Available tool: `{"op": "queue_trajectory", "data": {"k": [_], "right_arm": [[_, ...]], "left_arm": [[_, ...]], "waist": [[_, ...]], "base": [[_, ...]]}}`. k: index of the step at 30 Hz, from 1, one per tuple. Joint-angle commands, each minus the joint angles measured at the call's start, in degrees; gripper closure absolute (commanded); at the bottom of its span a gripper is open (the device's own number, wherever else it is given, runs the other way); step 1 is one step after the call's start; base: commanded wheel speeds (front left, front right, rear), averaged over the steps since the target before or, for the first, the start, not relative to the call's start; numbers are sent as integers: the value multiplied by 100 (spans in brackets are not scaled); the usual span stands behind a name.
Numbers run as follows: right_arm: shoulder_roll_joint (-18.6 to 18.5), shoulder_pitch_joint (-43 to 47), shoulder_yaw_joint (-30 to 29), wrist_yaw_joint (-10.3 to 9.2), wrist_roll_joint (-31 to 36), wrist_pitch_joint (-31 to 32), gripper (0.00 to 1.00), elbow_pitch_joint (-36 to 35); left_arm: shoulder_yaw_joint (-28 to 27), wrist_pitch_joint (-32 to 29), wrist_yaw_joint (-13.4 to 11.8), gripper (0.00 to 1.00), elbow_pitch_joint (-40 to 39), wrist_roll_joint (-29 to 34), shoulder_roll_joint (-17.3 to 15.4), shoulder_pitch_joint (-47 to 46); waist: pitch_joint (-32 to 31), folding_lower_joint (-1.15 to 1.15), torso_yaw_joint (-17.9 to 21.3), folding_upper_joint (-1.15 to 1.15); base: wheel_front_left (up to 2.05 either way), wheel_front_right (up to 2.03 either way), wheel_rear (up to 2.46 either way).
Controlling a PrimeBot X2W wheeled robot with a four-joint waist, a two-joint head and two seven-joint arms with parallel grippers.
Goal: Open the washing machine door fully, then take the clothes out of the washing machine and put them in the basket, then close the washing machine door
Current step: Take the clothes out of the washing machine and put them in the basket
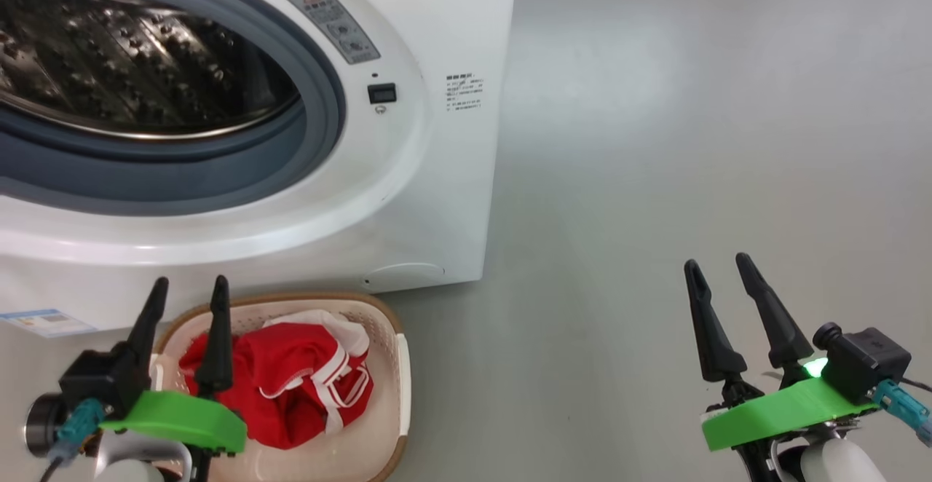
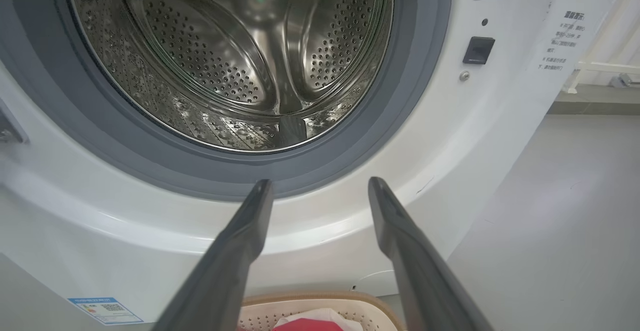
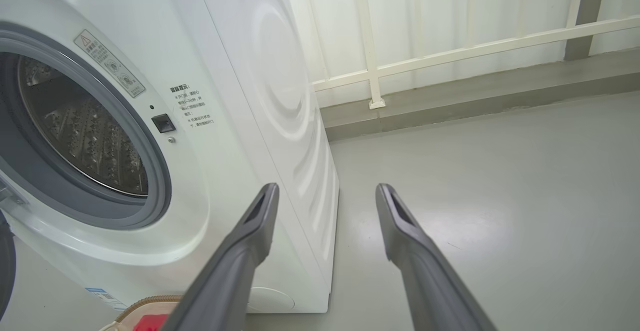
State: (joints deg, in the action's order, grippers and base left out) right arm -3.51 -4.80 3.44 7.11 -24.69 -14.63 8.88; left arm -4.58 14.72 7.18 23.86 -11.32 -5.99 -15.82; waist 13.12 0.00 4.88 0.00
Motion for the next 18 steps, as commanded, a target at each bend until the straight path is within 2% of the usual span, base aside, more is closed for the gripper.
{"op": "queue_trajectory", "data": {"k": [1,18], "right_arm": [[-71,52,130,37,-30,-37,0,-128],[-95,595,-12,37,-84,-37,0,-137]], "left_arm": [[-146,28,31,0,-261,78,-112,115],[-169,28,31,0,-1283,221,86,1138]], "waist": [[-158,0,14,0],[-717,0,-53,0]], "base": [[0,0,0],[0,0,0]]}}
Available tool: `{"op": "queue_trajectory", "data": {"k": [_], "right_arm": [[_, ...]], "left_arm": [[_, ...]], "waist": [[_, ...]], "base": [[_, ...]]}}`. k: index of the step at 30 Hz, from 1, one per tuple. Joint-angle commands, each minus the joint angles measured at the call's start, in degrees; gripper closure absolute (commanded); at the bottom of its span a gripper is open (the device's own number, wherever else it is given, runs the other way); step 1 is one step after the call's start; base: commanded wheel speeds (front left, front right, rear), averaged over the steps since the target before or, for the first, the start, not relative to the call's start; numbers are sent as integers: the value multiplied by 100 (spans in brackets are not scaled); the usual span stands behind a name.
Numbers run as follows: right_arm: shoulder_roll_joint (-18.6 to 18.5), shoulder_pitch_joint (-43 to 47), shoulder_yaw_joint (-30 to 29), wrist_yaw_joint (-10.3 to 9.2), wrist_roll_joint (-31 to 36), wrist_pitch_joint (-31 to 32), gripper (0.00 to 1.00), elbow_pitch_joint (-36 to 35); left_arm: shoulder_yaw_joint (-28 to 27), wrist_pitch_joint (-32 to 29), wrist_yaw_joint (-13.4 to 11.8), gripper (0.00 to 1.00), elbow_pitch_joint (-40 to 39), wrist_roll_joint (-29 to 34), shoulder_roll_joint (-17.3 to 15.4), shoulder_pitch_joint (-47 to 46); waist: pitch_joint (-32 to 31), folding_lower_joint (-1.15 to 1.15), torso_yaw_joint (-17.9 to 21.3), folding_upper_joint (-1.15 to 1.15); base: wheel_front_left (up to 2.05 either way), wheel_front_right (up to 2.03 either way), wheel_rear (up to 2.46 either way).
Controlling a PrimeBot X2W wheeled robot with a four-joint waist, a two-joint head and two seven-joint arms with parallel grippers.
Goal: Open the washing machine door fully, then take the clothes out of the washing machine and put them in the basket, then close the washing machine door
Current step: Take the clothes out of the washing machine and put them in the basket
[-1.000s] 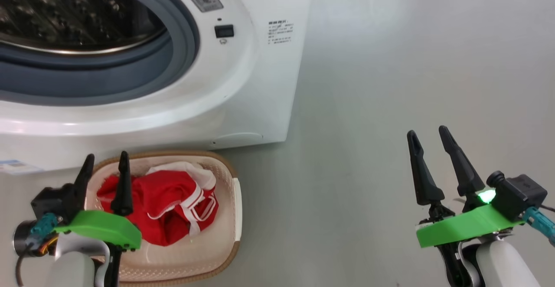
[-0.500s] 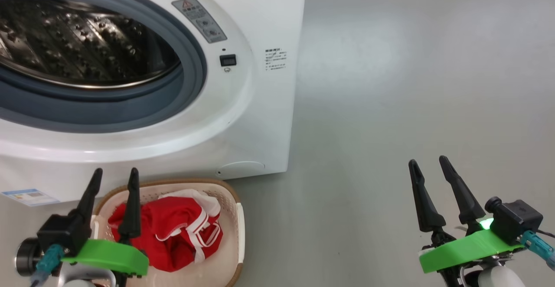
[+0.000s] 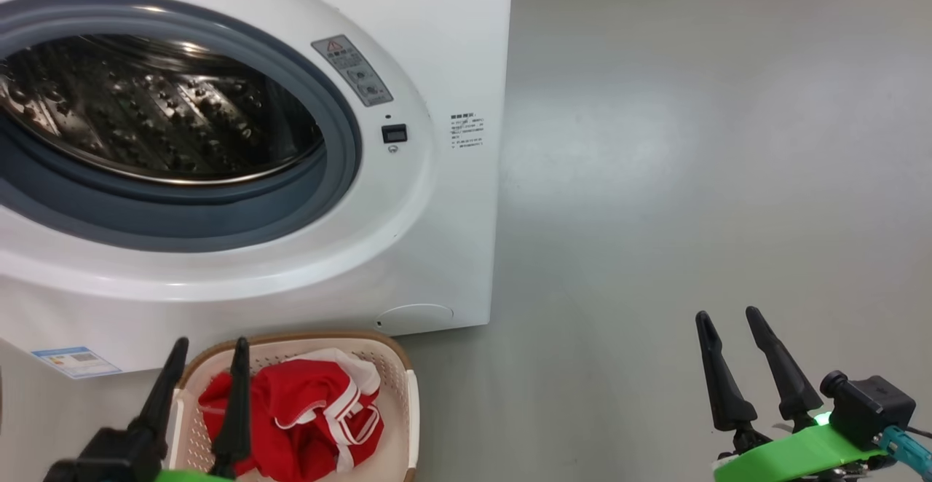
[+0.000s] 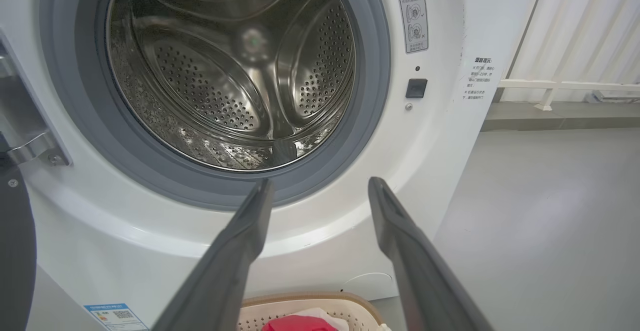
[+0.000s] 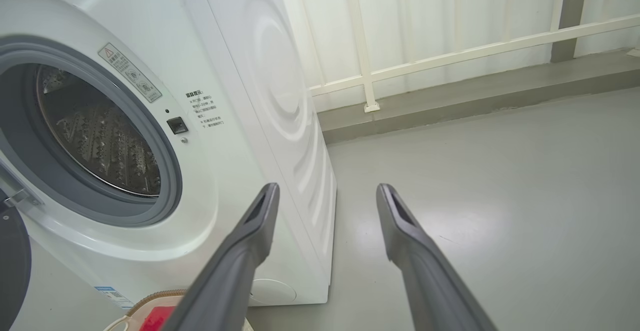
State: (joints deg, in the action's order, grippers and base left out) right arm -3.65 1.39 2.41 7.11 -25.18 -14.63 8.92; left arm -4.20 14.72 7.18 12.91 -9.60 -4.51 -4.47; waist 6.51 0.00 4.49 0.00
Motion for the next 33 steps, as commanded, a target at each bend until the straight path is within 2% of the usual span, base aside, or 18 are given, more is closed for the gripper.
{"op": "queue_trajectory", "data": {"k": [1,11,25,33], "right_arm": [[-79,19,77,37,-42,-37,0,-149],[-104,135,-6,37,-36,-37,0,-178],[-110,105,-13,37,-18,-37,0,-183],[-102,91,-22,37,-12,-37,0,-194]], "left_arm": [[-219,28,31,0,-296,50,-39,140],[-265,28,31,0,-710,35,58,578],[-258,28,31,0,-828,23,78,525],[-295,28,31,0,-855,72,94,497]], "waist": [[-89,0,-21,0],[-134,0,-80,0],[-75,0,-88,0],[-51,0,-91,0]], "base": [[0,0,0],[0,0,0],[-1,1,0],[-75,75,0]]}}
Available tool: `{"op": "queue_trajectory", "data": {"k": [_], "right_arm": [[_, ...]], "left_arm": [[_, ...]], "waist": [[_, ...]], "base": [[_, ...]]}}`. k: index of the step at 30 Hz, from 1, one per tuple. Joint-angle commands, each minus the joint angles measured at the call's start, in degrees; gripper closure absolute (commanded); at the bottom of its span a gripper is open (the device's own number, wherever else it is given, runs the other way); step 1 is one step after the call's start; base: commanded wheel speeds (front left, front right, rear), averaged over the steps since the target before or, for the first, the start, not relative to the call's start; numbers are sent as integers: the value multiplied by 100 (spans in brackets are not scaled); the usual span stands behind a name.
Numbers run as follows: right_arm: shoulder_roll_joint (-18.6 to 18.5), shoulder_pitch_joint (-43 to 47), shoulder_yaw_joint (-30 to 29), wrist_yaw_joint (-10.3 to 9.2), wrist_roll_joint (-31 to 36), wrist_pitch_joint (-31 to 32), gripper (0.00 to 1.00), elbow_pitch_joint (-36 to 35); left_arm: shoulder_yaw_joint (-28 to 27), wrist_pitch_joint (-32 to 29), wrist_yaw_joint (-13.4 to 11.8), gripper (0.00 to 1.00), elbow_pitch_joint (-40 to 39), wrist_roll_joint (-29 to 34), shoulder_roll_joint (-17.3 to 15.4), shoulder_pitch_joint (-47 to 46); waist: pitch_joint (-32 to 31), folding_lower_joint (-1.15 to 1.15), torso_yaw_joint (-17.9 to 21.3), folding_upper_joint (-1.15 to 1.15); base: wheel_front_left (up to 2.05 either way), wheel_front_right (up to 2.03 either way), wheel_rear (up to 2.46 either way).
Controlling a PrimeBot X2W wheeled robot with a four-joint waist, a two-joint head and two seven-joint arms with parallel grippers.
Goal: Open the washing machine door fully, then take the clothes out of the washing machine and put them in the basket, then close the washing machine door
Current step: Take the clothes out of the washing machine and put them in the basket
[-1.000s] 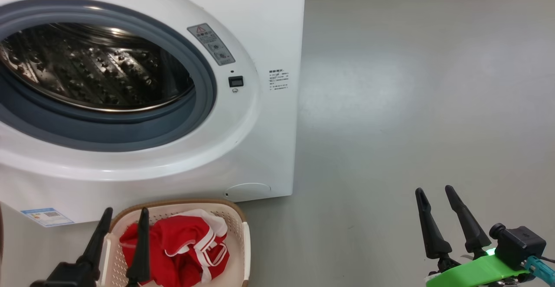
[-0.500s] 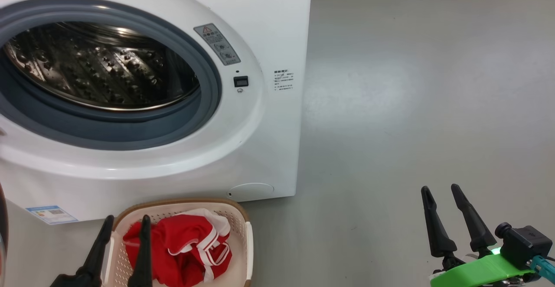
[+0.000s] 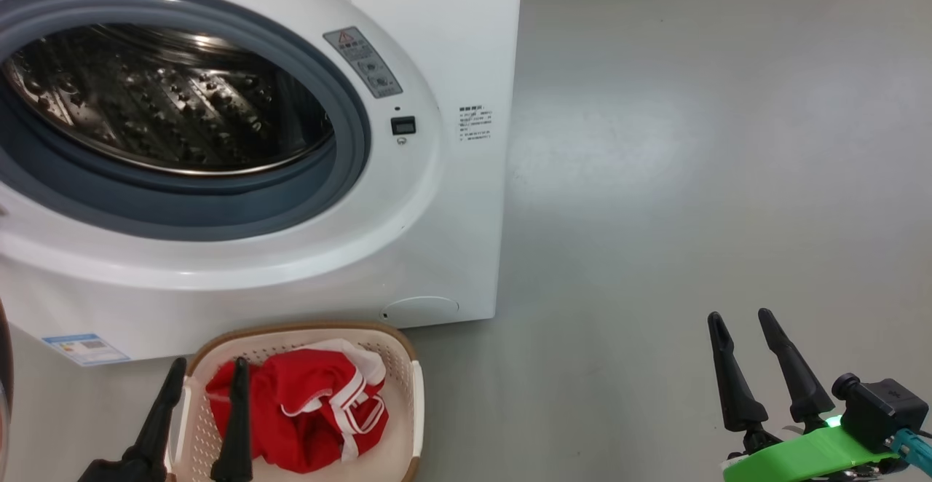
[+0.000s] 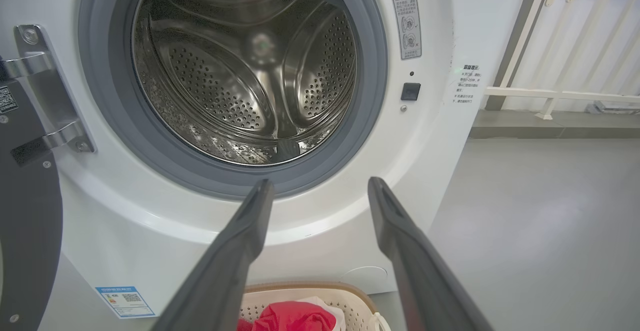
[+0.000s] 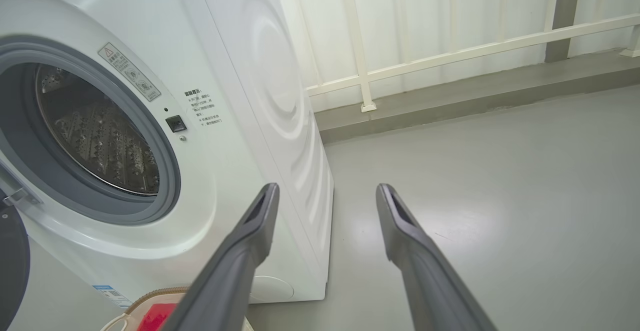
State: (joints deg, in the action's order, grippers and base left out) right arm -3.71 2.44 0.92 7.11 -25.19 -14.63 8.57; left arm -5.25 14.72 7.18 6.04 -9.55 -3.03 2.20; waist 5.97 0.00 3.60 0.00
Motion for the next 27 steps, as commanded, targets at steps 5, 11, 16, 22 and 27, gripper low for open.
{"op": "queue_trajectory", "data": {"k": [5,11,16,22,27], "right_arm": [[-103,-19,132,37,-16,-37,0,-164],[-120,-14,133,37,-26,-37,0,-159],[-125,-14,151,37,-29,-37,0,-150],[-140,1,167,37,-36,-37,0,-136],[-149,22,193,37,-33,-37,0,-120]], "left_arm": [[-183,28,31,0,-182,76,-48,-179],[-127,28,31,0,-260,-25,-45,-173],[-122,28,31,0,-259,-18,-50,-167],[-157,28,31,0,-224,-3,-41,-157],[-203,28,31,0,-190,22,-24,-146]], "waist": [[8,0,-13,0],[13,0,-42,0],[-4,0,-50,0],[-44,0,-56,0],[-82,0,-77,0]], "base": [[-143,143,0],[-133,133,0],[-62,62,0],[-5,5,0],[0,0,0]]}}
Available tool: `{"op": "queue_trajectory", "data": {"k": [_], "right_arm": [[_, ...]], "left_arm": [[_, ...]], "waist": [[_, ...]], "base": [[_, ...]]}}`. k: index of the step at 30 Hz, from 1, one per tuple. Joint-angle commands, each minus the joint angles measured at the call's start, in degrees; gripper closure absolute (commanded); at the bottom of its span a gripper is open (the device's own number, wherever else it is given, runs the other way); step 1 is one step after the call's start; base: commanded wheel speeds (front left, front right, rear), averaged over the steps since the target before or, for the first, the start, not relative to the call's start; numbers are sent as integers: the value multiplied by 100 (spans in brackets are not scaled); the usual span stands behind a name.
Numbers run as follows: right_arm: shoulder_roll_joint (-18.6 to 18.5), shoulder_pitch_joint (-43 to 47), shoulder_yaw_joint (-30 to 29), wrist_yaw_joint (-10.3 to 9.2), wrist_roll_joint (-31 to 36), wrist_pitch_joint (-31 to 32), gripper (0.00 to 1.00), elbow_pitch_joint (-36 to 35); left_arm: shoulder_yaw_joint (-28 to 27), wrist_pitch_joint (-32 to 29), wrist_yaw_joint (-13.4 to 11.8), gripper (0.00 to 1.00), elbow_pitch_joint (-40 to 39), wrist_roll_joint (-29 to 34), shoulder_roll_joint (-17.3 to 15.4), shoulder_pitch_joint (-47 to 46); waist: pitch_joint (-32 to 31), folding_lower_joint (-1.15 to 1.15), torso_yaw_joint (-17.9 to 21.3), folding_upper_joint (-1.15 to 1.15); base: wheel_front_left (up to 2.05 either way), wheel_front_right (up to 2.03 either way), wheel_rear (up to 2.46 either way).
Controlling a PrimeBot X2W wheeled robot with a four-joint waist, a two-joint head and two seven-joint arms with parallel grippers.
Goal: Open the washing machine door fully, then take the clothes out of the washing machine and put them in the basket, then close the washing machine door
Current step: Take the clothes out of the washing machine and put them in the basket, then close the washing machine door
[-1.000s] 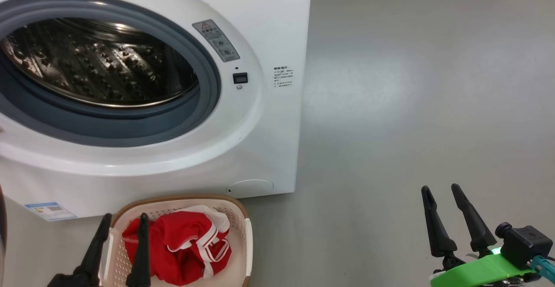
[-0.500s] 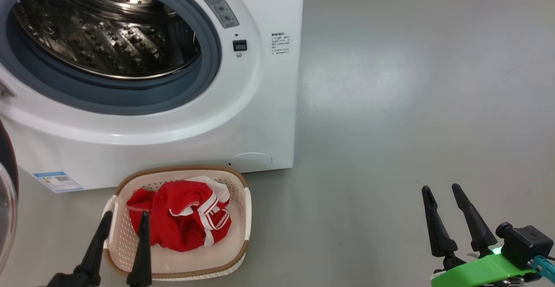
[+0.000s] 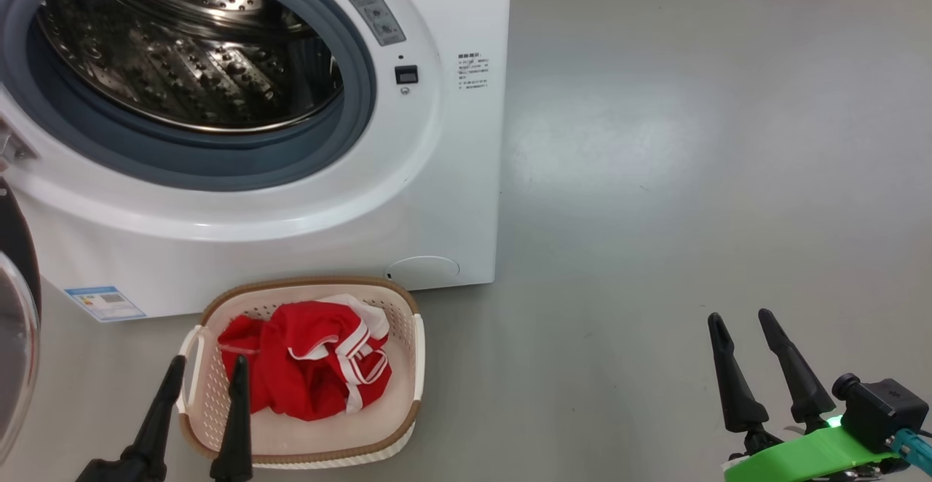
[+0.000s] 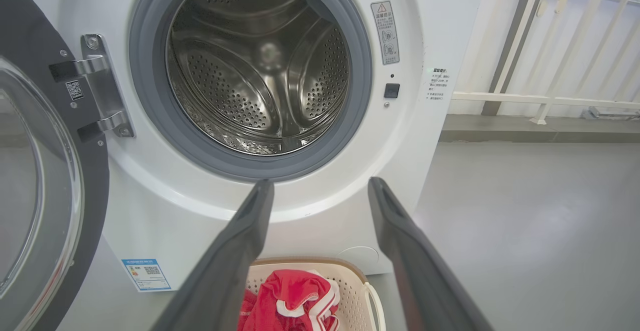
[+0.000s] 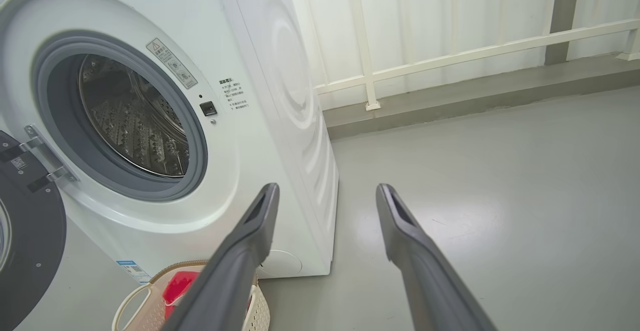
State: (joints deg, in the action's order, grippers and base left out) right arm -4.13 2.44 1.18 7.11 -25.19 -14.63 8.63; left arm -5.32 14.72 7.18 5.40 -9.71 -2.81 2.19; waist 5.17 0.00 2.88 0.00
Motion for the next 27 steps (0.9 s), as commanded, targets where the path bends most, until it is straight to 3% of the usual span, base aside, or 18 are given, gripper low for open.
{"op": "queue_trajectory", "data": {"k": [1,5,16,27], "right_arm": [[-111,22,173,37,-32,-37,0,-124],[-137,5,227,37,-26,-37,0,-117],[-232,-21,381,37,-11,-37,0,-65],[-330,-6,571,37,-43,-37,0,17]], "left_arm": [[-198,28,31,0,-122,40,-43,-145],[-218,28,31,0,-87,45,-30,-157],[-171,28,-17,0,99,-191,-9,-100],[98,28,-247,0,286,-417,-8,116]], "waist": [[-6,0,-15,0],[2,0,-95,0],[-71,0,-797,0],[-282,0,-1838,0]], "base": [[0,0,0],[0,0,0],[0,0,0],[0,0,0]]}}
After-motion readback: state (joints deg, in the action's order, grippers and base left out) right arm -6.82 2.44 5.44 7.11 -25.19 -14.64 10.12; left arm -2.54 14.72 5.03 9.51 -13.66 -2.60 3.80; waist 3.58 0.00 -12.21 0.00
